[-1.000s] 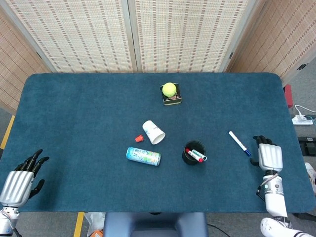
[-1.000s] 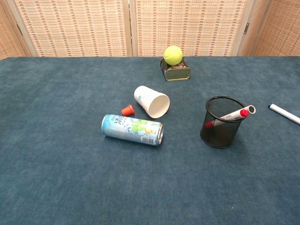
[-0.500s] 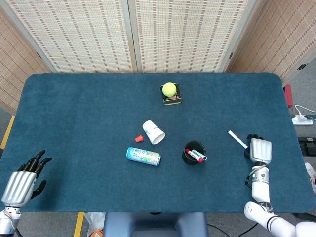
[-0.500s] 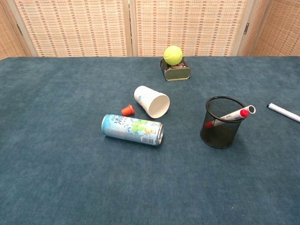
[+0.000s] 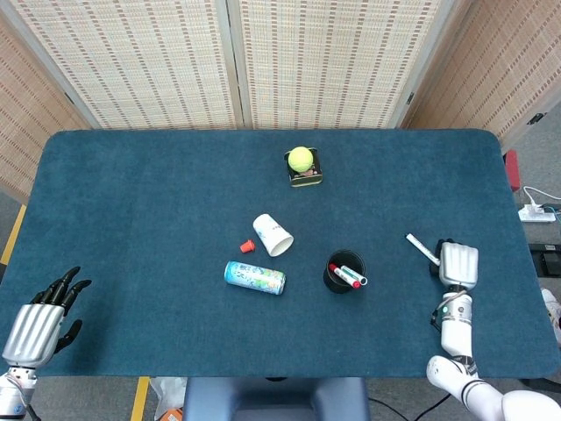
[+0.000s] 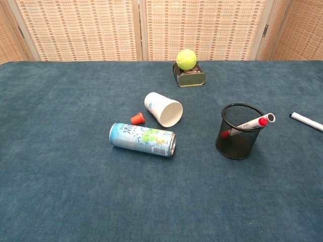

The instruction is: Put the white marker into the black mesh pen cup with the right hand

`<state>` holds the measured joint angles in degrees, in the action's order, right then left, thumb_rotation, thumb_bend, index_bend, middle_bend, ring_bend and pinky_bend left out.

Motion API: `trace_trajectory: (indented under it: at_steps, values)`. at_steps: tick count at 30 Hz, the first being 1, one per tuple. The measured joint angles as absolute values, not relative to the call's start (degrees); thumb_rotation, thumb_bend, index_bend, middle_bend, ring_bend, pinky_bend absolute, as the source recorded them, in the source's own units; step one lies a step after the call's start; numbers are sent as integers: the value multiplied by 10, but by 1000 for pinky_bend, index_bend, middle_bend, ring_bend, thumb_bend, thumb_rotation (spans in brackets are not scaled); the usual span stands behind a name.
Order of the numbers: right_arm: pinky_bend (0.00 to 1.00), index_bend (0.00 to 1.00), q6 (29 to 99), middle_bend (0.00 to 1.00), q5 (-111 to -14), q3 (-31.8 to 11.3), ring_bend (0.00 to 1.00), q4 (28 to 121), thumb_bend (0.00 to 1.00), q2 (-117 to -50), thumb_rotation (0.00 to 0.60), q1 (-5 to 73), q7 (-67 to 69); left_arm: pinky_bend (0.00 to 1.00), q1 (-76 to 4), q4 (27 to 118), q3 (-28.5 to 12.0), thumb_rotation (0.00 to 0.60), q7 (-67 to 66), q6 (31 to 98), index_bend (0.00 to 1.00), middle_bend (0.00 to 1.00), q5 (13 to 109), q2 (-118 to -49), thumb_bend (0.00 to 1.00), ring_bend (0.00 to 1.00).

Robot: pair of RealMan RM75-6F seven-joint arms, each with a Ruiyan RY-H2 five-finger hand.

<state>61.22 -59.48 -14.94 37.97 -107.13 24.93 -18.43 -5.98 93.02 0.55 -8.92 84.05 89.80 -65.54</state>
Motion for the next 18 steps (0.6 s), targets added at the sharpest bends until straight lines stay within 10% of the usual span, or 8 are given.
trace_trajectory:
  at_steps: [18]
  values:
    - [776,683,655,527,-640,-144,608,443,202,-1045,600,231,-156,373,-59,931,6,600,-89,844,199,38,900,-655,302,161]
